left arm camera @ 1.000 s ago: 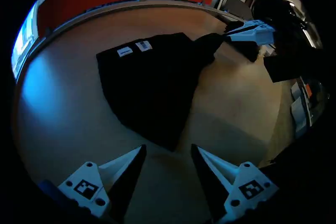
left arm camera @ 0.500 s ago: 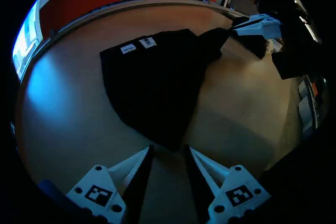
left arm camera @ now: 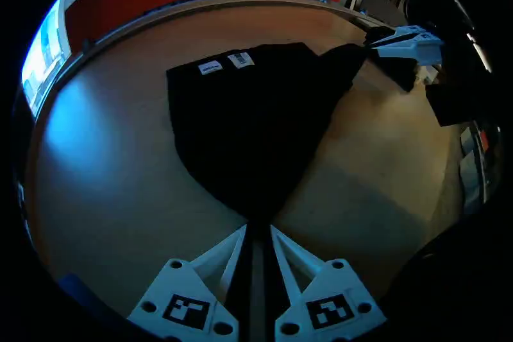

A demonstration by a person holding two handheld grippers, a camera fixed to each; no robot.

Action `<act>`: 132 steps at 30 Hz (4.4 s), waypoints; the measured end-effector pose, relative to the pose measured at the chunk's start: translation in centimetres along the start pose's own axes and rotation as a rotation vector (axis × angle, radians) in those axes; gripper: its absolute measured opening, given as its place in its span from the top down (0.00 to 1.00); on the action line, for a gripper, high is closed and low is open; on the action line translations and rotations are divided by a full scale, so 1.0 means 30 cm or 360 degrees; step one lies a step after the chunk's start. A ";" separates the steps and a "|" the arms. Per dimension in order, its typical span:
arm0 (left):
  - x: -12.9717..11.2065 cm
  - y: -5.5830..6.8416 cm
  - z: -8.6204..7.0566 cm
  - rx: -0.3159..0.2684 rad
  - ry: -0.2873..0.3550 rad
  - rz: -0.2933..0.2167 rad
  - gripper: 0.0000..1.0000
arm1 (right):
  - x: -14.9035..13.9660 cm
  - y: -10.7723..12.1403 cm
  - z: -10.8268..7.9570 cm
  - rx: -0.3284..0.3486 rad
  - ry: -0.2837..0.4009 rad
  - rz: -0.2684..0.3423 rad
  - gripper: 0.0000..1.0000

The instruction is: Fold towel

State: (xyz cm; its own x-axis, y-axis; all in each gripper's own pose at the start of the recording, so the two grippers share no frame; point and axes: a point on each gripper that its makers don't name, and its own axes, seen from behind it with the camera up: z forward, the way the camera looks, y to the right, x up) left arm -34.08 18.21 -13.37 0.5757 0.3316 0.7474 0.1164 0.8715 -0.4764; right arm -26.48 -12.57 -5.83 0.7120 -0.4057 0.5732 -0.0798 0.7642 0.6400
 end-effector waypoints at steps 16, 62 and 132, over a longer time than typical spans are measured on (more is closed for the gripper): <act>-0.009 0.001 -0.020 -0.0035 -0.0023 0.0001 1.00 | 0.005 -0.014 -0.006 0.0012 0.0007 -0.0004 0.90; 0.417 -0.198 -0.217 -0.0232 0.0313 -0.0551 1.00 | 0.030 -0.029 -0.073 0.0006 0.0058 0.0024 0.89; 0.596 -0.498 0.254 -0.0061 0.0181 -0.0594 0.76 | 0.112 0.305 0.291 -0.0276 -0.0073 0.0209 0.72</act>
State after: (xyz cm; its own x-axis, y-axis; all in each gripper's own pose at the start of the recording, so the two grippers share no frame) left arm -31.69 13.87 10.63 0.5741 -0.0497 0.8173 0.3635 0.9099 -0.2000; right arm -30.90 -11.33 6.42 0.6707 -0.3162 0.6710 -0.0460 0.8851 0.4631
